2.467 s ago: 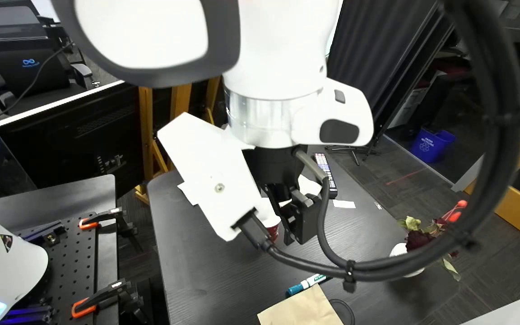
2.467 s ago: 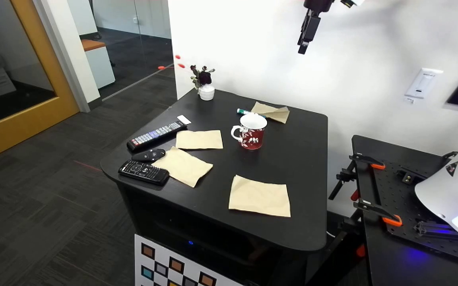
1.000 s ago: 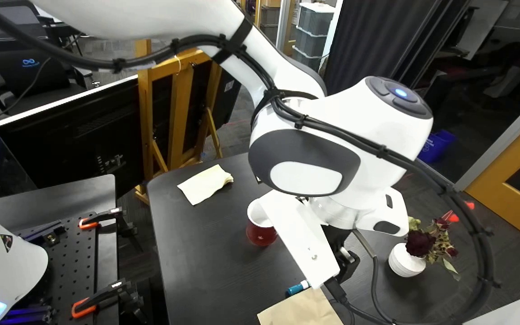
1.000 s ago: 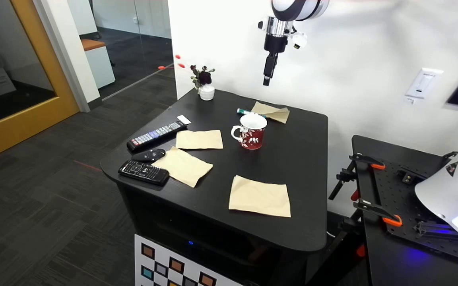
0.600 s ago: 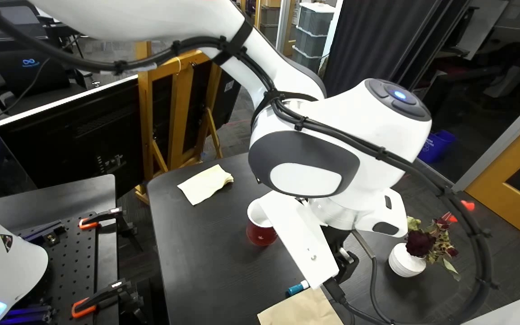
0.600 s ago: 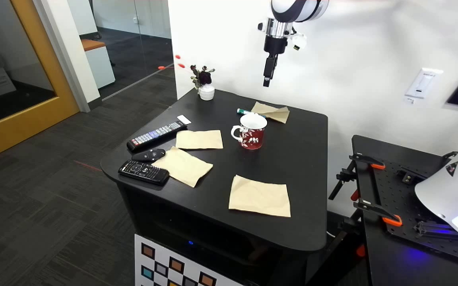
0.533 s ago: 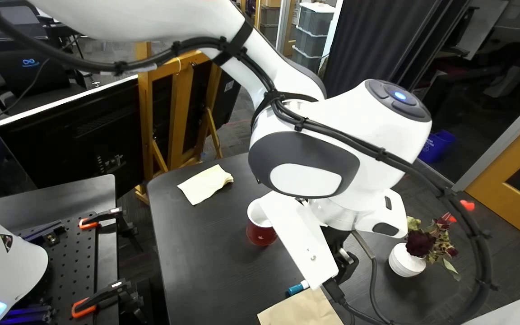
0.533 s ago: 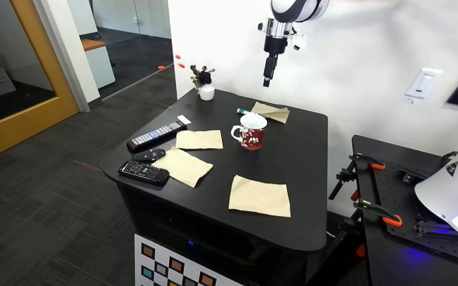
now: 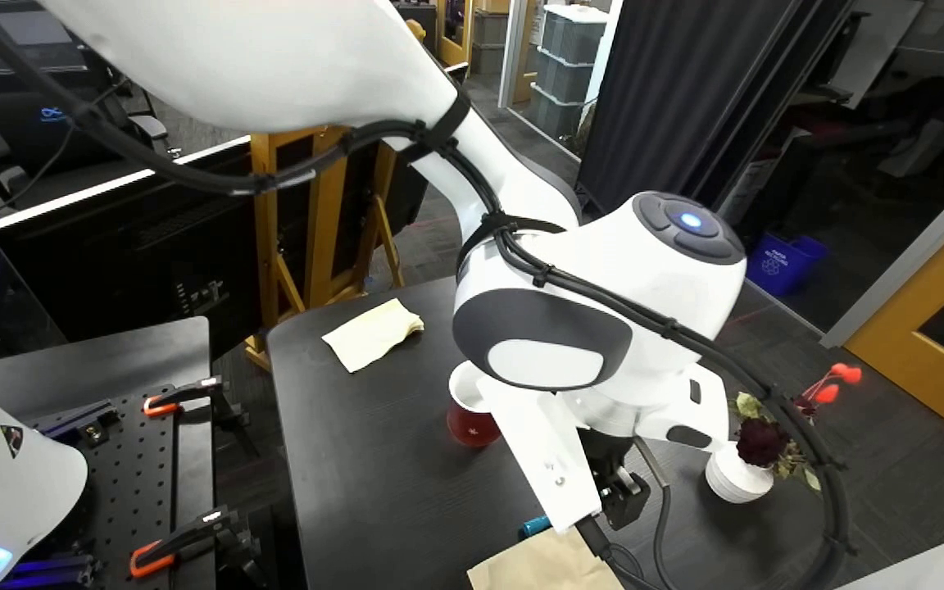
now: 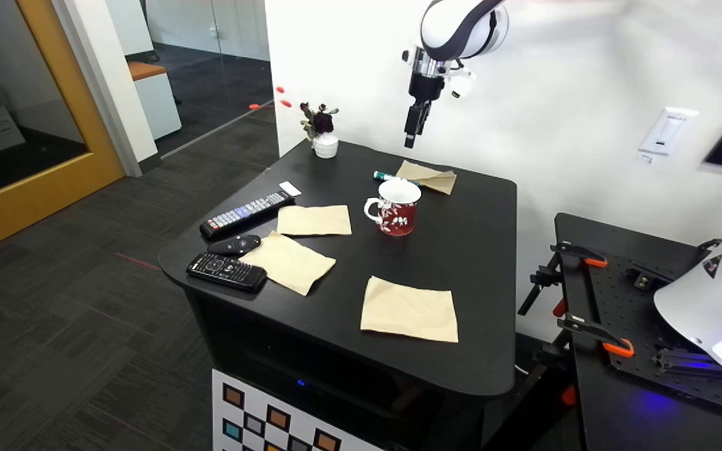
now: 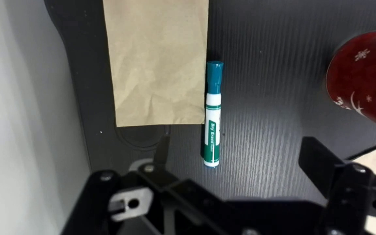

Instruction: Pick the marker and put it in the cup

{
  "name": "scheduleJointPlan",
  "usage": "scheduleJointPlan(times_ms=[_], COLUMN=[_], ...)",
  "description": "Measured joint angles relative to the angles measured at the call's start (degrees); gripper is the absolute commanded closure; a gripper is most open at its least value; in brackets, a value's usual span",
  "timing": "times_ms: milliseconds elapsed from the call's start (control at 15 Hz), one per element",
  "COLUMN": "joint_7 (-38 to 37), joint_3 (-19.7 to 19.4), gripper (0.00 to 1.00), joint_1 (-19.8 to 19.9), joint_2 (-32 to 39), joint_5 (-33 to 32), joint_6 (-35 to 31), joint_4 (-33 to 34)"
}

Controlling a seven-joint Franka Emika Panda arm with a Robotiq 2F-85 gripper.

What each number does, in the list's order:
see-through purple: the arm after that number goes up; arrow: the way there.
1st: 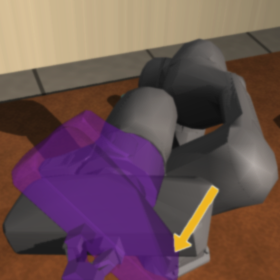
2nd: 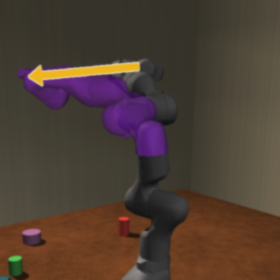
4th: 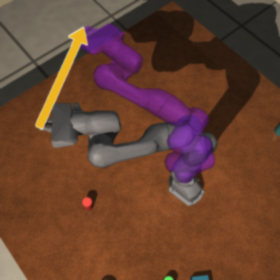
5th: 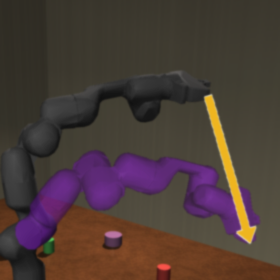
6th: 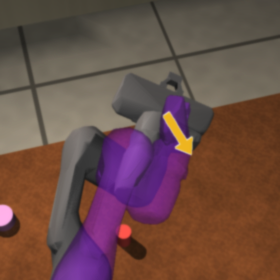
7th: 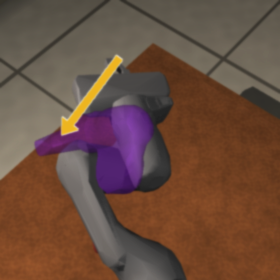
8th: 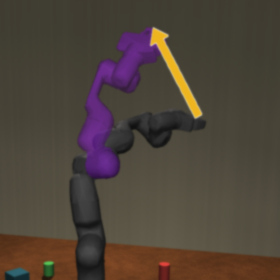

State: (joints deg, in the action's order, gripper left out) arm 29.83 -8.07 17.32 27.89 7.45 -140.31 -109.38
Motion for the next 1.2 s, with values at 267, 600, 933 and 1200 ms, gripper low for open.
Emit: scheduleJointPlan(times_ms=[267, 600, 933, 1200], joint_7=[-1.03, -1.05, -1.07, -1.19], joint_3=[0.56, 1.75, 2.85, 3.3], gripper=[0.0, 0.0, 0.0, 0.0], joint_1=[0.29, 1.0, 0.99, 0.95], joint_2=[3.22, 7.29, 10.88, 13.16], joint_5=[-0.01, -0.33, -0.72, -1.65], joint_6=[-3.44, -3.74, -3.74, -3.71], joint_4=[0.6, 3.87, 7.55, 9.73])
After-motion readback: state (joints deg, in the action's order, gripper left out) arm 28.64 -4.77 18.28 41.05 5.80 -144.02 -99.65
